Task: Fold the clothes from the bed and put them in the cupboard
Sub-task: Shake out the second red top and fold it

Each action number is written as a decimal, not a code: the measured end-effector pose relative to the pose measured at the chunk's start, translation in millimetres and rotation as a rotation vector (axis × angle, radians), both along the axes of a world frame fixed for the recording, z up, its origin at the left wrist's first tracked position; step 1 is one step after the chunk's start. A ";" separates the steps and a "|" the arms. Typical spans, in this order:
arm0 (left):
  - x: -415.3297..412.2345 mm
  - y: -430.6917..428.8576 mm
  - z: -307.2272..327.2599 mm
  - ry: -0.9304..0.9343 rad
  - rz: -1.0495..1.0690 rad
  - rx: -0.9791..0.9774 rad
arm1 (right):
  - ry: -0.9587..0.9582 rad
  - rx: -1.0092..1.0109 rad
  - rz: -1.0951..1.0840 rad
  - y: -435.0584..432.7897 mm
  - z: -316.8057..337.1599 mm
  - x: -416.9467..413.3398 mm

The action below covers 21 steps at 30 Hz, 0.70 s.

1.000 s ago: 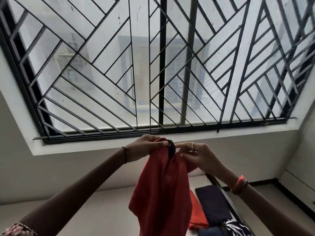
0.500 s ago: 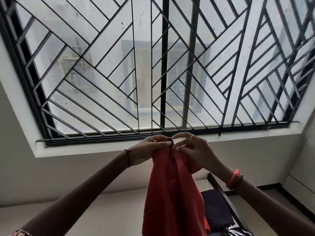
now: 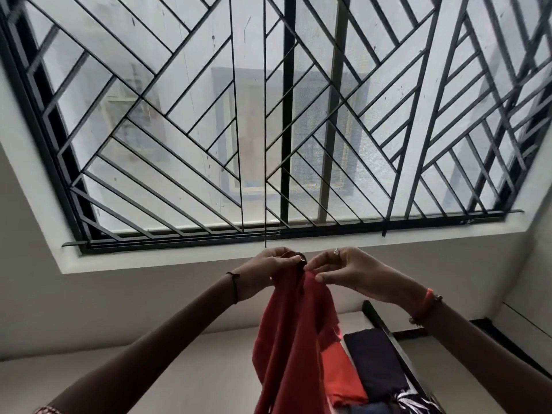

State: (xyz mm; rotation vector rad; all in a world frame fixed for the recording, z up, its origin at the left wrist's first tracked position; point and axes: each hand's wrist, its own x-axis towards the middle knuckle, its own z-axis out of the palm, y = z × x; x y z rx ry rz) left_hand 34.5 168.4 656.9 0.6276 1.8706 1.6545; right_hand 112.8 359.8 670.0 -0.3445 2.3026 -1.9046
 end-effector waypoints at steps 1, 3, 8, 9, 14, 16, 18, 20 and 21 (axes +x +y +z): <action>-0.5 0.1 -0.8 0.005 -0.007 -0.003 | 0.054 0.113 -0.030 0.1 -1.5 -0.7; -0.7 0.7 -1.9 0.019 -0.022 -0.020 | 0.258 0.415 -0.164 -2.0 -7.2 -5.0; 1.4 4.3 1.7 0.078 -0.001 -0.083 | 0.816 0.708 -0.302 -11.4 -27.1 -12.5; 0.6 4.4 3.7 0.100 0.021 -0.105 | 0.873 0.718 -0.293 -11.7 -29.4 -12.3; -3.1 6.5 9.8 0.170 0.081 -0.103 | 1.033 0.888 -0.242 -13.7 -28.6 -3.4; -2.8 9.7 9.4 0.172 0.076 -0.097 | 1.092 0.929 -0.261 -15.6 -28.0 -3.8; -3.8 11.1 8.7 0.162 0.071 -0.090 | 1.064 0.854 -0.297 -18.5 -28.8 -5.9; -3.5 10.0 9.7 0.150 0.053 -0.086 | 1.030 0.797 -0.347 -20.8 -30.4 -6.8; -4.1 9.2 9.8 0.147 0.042 -0.083 | 1.013 0.792 -0.377 -20.6 -31.0 -7.5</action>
